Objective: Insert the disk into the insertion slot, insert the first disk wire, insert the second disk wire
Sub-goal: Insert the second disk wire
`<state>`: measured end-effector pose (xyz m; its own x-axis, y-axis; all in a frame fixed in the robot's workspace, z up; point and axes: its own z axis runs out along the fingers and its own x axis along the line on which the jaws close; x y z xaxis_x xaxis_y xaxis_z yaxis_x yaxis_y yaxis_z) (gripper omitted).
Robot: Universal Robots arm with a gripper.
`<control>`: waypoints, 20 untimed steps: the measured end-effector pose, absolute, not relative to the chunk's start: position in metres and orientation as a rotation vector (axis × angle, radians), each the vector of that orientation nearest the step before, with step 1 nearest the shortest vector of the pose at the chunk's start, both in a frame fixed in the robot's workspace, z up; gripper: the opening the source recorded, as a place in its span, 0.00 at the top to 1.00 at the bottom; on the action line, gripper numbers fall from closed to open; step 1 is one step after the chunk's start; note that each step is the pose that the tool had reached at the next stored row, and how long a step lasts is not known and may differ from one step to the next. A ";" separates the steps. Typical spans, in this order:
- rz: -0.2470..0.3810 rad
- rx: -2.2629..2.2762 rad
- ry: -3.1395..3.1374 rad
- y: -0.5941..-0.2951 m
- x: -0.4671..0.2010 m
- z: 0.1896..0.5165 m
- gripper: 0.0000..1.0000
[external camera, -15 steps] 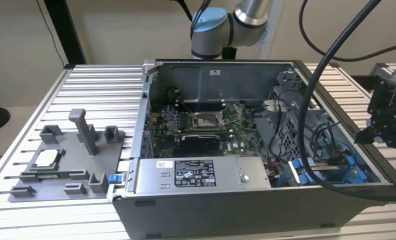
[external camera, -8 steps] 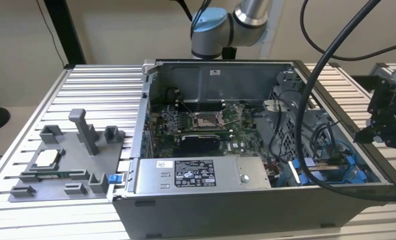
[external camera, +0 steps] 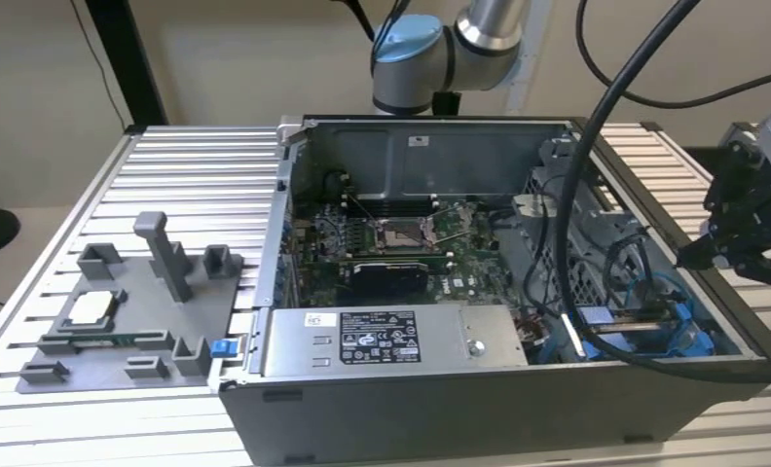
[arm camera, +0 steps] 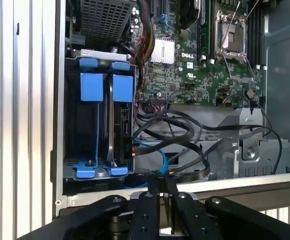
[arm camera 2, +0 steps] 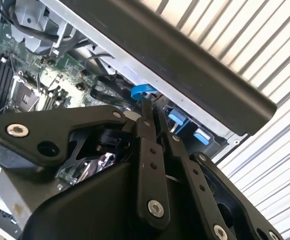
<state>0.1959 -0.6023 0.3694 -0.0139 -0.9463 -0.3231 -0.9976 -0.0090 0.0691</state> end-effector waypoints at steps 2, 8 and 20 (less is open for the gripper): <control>0.420 -2.068 2.074 -0.602 0.190 0.370 1.00; 0.428 -2.068 2.075 -0.602 0.171 0.371 1.00; 0.432 -2.068 2.076 -0.602 0.136 0.372 1.00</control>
